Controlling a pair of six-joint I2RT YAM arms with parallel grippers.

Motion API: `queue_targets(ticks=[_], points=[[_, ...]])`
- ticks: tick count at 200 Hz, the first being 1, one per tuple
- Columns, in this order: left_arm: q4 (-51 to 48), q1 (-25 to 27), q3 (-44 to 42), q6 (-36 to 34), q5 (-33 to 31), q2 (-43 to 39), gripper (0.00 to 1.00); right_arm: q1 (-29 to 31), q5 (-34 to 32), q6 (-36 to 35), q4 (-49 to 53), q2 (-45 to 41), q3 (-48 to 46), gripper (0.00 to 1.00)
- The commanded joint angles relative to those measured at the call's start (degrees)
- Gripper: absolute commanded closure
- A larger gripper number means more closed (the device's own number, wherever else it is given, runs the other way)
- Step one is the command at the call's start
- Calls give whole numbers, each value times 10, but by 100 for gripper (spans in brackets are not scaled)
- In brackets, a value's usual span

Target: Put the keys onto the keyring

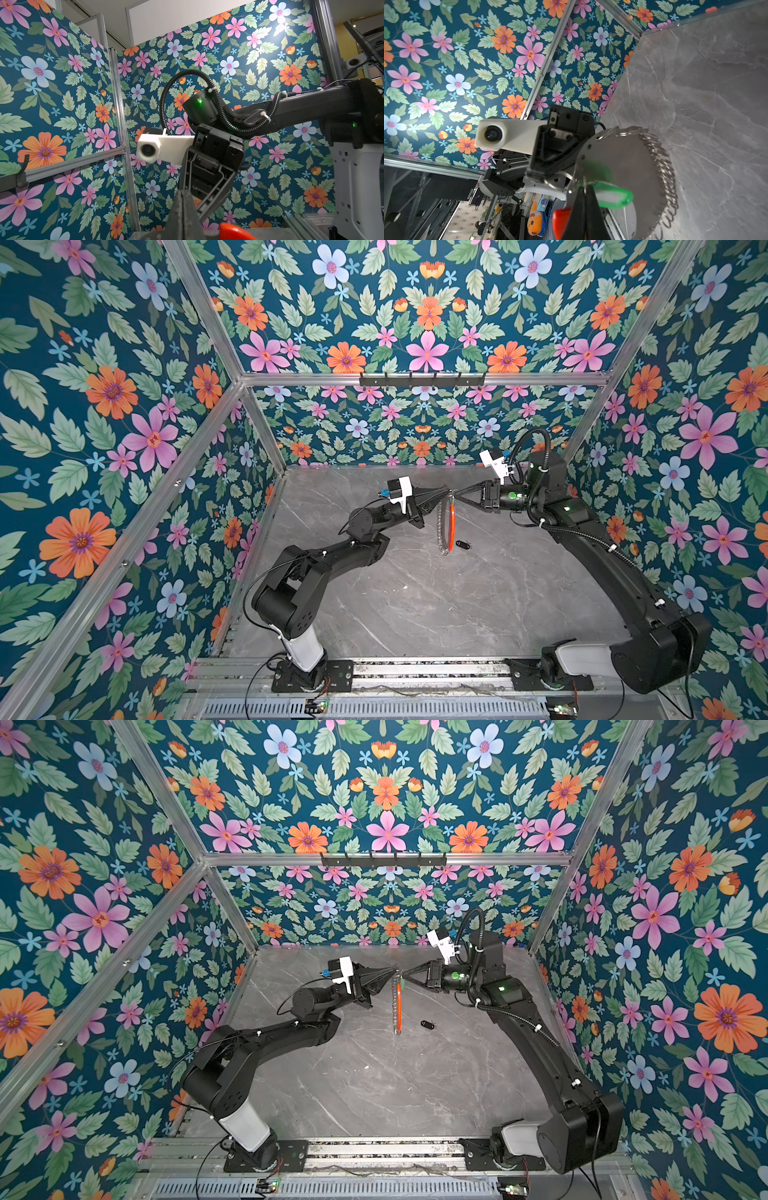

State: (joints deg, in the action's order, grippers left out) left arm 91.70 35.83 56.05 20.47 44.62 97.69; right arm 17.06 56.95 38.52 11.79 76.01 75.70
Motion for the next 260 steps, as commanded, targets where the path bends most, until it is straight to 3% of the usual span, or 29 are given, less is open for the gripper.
queue_targets(ticks=[1,35,91,142,198,238,260], points=[[40,0,1,7,-13,1,100,0,25,15,-74,-11,-11,100],[40,-1,-3,11,-17,1,100,0,10,-8,-39,-15,-8,100],[40,-2,-69,2,-27,-15,100,-65,-180,-96,152,-7,-90,100],[40,-2,-115,0,-23,-20,100,-98,-322,-120,197,44,-184,100],[40,0,-140,4,-22,-14,100,-108,-362,-124,192,211,-143,100],[41,1,-142,7,-22,-7,100,-111,-375,-131,213,287,-85,100],[41,1,-140,8,-21,0,100,-111,-372,-136,219,305,-61,82]])
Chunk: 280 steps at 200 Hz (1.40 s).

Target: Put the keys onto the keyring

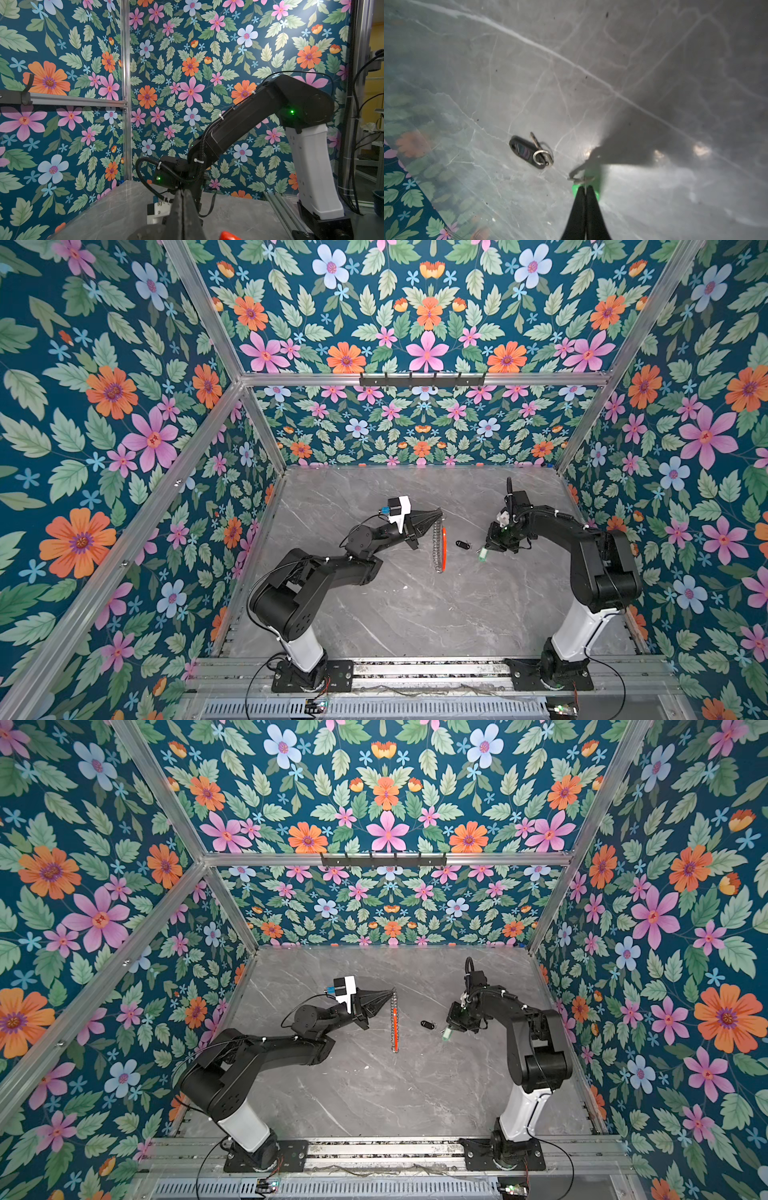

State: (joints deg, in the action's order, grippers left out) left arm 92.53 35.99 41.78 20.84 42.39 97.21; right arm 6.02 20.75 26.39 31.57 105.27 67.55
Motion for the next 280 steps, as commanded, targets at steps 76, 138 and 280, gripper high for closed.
queue_targets(ticks=[76,138,280], points=[[33,0,33,45,3,20,100,9,93,-55,-79,-187,-22,63],[33,0,62,109,2,16,100,25,360,112,-577,-311,-146,78],[33,0,82,131,-4,22,100,85,444,169,-651,-279,-128,71]])
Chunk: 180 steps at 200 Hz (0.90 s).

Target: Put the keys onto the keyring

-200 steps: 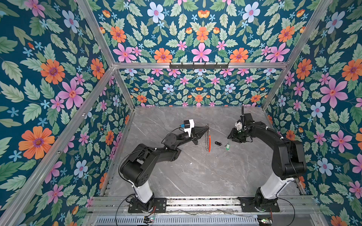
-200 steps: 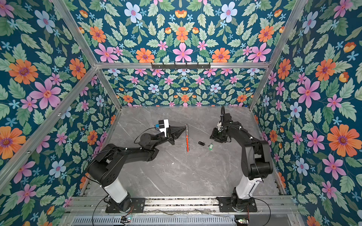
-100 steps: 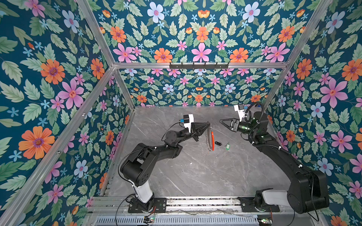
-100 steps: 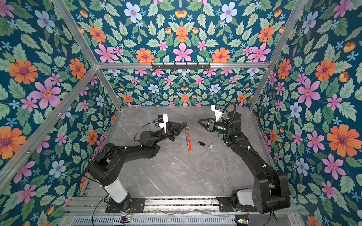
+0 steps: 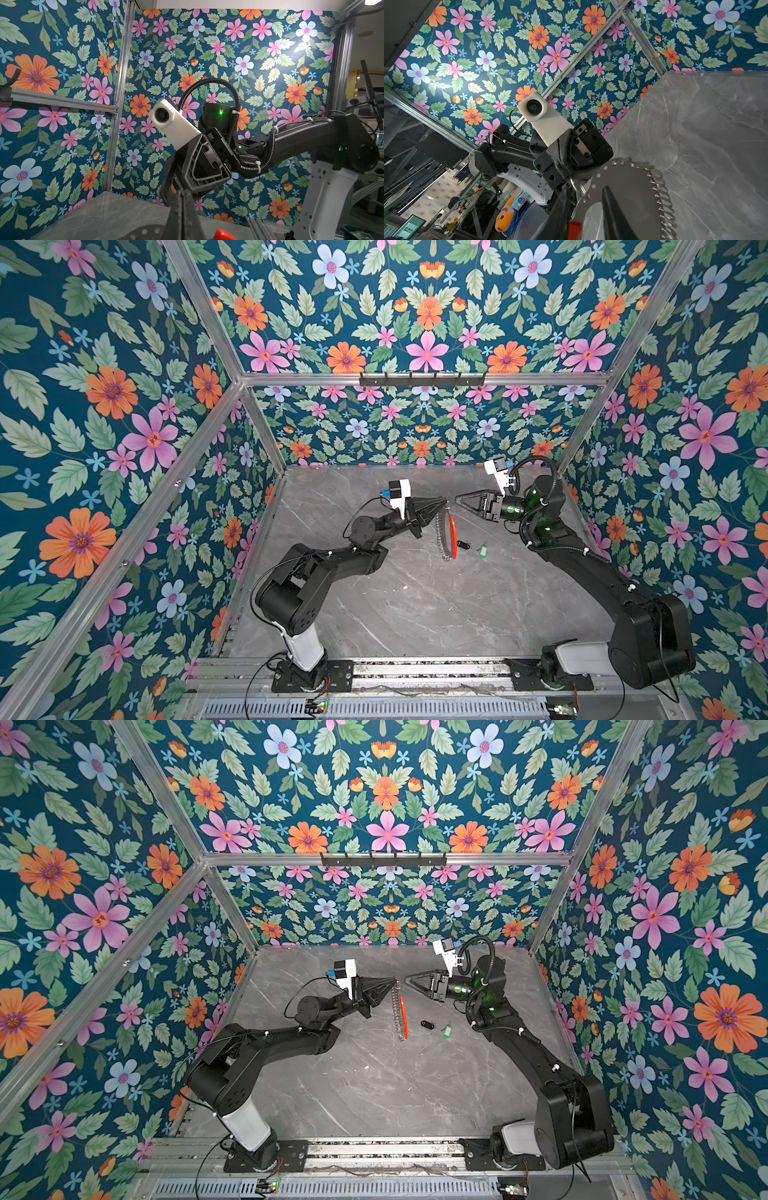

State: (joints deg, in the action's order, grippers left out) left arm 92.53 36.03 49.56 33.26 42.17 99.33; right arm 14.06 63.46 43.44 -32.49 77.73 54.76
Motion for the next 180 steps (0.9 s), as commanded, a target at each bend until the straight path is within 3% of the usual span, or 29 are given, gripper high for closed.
queue_targets(ticks=[1,104,129,149,165,180], points=[[33,-1,5,7,-2,1,100,5,17,-2,-10,-4,0,71],[32,0,7,11,-1,0,100,33,3,-19,5,16,20,80],[32,0,4,11,-1,-2,100,35,-2,-20,7,15,22,100],[33,0,2,10,-4,-3,100,34,-3,-26,18,8,23,100],[32,-3,-3,5,-6,-5,100,35,-8,-65,73,-3,33,100],[28,-17,-13,-2,6,-14,100,35,-29,-161,202,-16,60,100]])
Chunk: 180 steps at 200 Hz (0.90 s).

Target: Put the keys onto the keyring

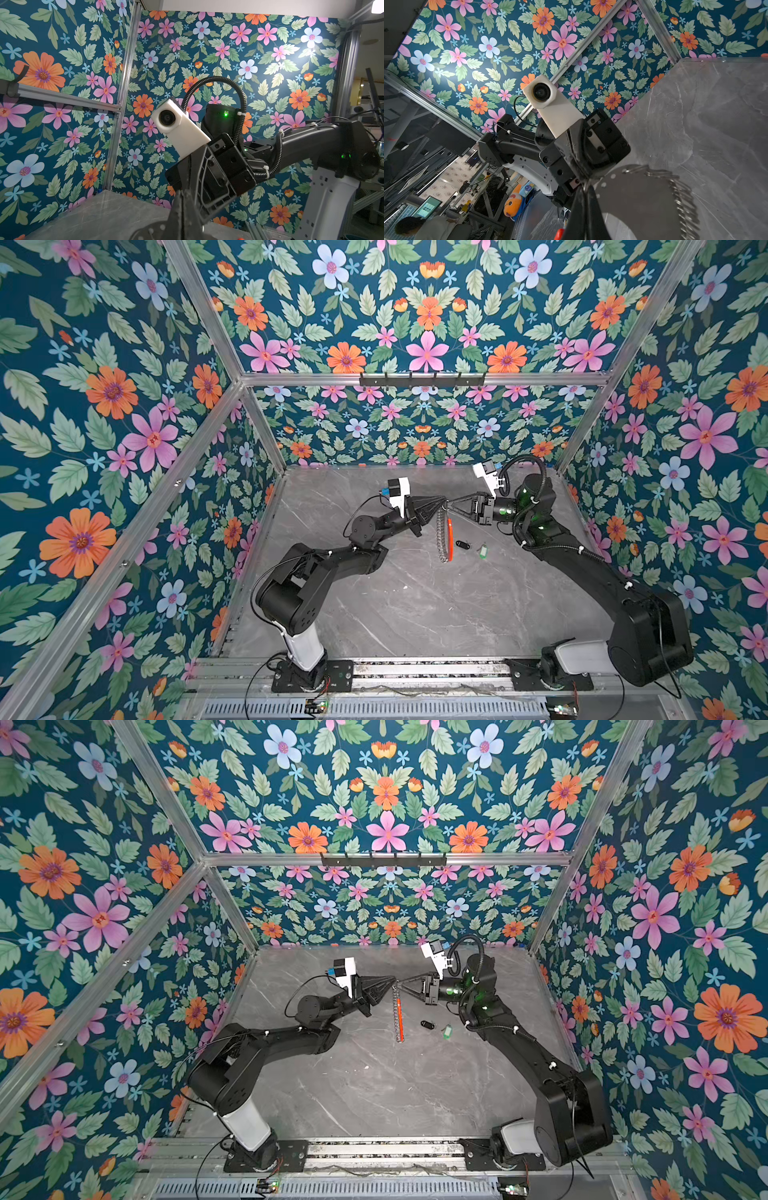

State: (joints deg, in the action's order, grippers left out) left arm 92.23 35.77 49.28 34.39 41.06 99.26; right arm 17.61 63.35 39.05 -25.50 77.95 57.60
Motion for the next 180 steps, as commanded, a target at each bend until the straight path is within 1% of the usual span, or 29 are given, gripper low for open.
queue_targets(ticks=[1,3,4,5,8,15,26,37,49,57,66,75,92,128,180], points=[[30,-17,-11,-14,19,-14,100,-1,-30,-124,147,-18,36,100],[27,-20,-14,-14,23,-16,100,-1,-35,-135,170,-19,44,100],[26,-21,-15,-15,25,-17,99,0,-38,-151,180,-20,44,100],[25,-22,-17,-16,27,-19,98,-1,-41,-151,196,-20,52,100],[19,-28,-21,-17,35,-23,95,0,-49,-187,231,-21,58,100],[-3,-40,-31,-28,52,-40,89,0,-69,-232,320,-22,84,100],[-75,-57,-46,-71,76,-73,80,0,-105,-310,415,-24,116,100],[-206,-65,-48,-154,92,-116,75,0,-143,-367,470,-24,138,100],[-435,-61,-21,-292,95,-155,70,1,-170,-411,499,-24,151,100],[-561,-56,10,-374,98,-168,69,2,-175,-432,509,-21,157,100],[-649,-55,42,-431,116,-167,68,5,-181,-455,521,-16,166,100],[-693,-56,62,-449,130,-163,68,13,-194,-480,533,-13,175,100],[-723,-56,87,-467,151,-157,69,23,-200,-504,537,-13,182,100],[-722,-56,127,-462,205,-132,68,31,-170,-494,522,-21,180,100],[-642,-56,138,-393,251,-108,70,52,-169,-498,531,-15,179,100]])
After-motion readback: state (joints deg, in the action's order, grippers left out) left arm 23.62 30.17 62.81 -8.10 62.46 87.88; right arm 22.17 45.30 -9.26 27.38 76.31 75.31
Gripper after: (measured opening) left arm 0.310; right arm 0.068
